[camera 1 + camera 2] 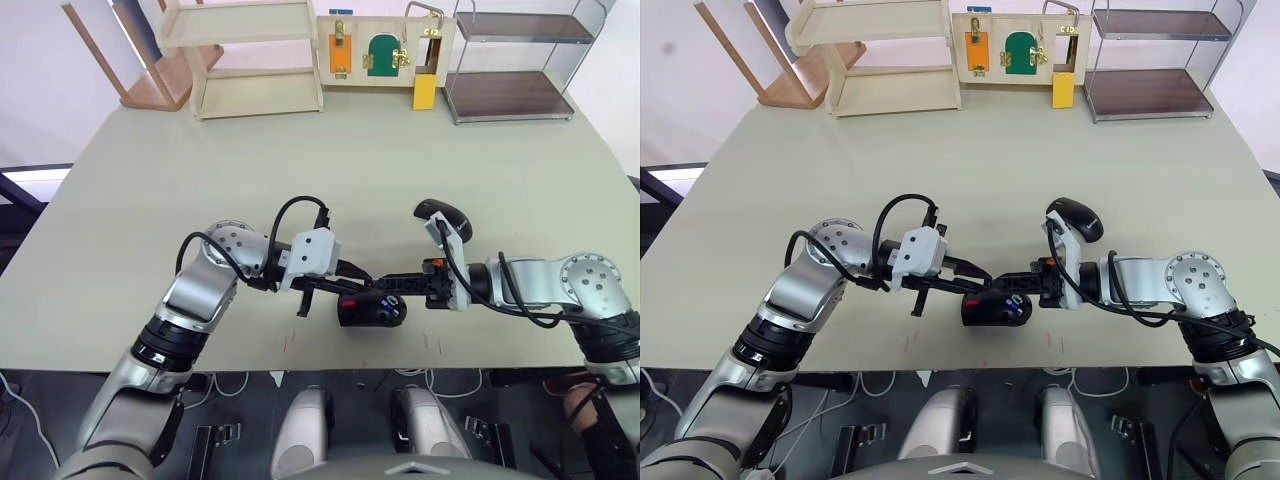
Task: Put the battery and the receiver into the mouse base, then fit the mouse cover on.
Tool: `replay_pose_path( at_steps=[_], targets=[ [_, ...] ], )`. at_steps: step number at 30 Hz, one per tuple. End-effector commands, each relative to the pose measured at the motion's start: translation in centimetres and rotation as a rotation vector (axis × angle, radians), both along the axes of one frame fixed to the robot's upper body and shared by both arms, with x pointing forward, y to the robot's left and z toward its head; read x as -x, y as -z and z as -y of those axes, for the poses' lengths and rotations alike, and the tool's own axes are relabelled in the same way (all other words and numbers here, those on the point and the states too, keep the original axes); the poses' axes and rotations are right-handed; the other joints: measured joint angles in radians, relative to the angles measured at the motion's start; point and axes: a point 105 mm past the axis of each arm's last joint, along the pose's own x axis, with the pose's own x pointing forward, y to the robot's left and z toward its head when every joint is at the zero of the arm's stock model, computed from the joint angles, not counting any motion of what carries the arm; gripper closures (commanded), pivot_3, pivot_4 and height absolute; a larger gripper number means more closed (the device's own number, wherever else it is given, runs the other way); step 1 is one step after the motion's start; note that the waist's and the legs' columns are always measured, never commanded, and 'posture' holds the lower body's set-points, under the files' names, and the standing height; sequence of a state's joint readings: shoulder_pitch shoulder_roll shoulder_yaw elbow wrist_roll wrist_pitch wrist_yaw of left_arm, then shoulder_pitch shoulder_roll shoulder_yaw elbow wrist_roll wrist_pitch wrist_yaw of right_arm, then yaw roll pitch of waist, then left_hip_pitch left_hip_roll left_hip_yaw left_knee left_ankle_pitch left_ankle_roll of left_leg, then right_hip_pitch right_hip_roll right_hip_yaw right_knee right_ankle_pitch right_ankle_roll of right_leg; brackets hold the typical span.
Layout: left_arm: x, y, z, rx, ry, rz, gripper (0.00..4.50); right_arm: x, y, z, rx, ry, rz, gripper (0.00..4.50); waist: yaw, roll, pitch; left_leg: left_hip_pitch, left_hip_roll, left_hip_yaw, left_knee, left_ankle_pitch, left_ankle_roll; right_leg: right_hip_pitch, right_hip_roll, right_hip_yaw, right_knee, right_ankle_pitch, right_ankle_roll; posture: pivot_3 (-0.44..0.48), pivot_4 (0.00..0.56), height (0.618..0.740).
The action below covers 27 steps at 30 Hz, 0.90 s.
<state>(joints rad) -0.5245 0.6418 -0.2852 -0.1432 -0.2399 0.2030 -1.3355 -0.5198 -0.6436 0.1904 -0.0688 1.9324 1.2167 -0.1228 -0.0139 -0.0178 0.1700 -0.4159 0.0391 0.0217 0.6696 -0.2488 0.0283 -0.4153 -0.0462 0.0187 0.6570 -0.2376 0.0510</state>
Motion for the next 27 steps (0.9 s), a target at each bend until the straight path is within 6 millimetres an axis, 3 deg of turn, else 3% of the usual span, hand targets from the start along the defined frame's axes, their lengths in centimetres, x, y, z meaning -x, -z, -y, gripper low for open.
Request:
replay_pose_path(
  at_steps=[1,10,12,13,15,21,27],
  targets=[
    [0.5,-0.2,0.1,0.002,0.023,0.012,4.45,0.3,-1.7,-0.4,-0.059,-0.027,0.038,4.39,0.000,0.000,0.000,0.000,0.000,0.000,0.000,0.000,0.000,0.000,0.000,0.000,0.000,0.000,0.000,0.000,0.150,0.740],
    [0.6,-0.1,0.0,-0.005,0.023,-0.001,4.45,0.3,-1.6,-0.4,-0.058,-0.026,0.035,4.39,0.000,0.000,0.000,0.000,0.000,0.000,0.000,0.000,0.000,0.000,0.000,0.000,0.000,0.000,0.000,0.000,0.150,0.740],
    [0.6,-0.1,-0.1,-0.007,0.019,-0.008,3.45,0.3,-1.6,-0.3,-0.057,-0.022,0.034,4.50,0.000,0.000,0.000,0.000,0.000,0.000,0.000,0.000,0.000,0.000,0.000,0.000,0.000,0.000,0.000,0.000,0.150,0.740],
    [0.6,-0.1,-0.1,-0.007,0.018,-0.010,3.26,0.3,-1.6,-0.3,-0.057,-0.021,0.033,4.50,0.000,0.000,0.000,0.000,0.000,0.000,0.000,0.000,0.000,0.000,0.000,0.000,0.000,0.000,0.000,0.000,0.150,0.740],
    [0.5,-0.1,-0.2,-0.001,0.013,-0.011,2.11,0.3,-1.7,-0.3,-0.067,-0.016,0.037,4.50,0.000,0.000,0.000,0.000,0.000,0.000,0.000,0.000,0.000,0.000,0.000,0.000,0.000,0.000,0.000,0.000,0.150,0.740],
    [0.3,-0.2,-0.3,0.003,0.003,-0.008,0.02,0.2,-1.9,0.0,-0.076,0.001,0.048,4.50,0.000,0.000,0.000,0.000,0.000,0.000,0.000,0.000,0.000,0.000,0.000,0.000,0.000,0.000,0.000,0.000,0.150,0.740],
    [0.4,0.0,-0.4,0.029,-0.018,-0.043,0.02,0.5,-1.9,1.5,-0.024,0.019,0.144,4.50,0.002,0.000,0.000,0.000,0.000,0.000,0.000,0.000,0.000,0.000,0.000,0.000,-0.001,0.000,0.000,0.000,0.150,0.740]
  ],
)
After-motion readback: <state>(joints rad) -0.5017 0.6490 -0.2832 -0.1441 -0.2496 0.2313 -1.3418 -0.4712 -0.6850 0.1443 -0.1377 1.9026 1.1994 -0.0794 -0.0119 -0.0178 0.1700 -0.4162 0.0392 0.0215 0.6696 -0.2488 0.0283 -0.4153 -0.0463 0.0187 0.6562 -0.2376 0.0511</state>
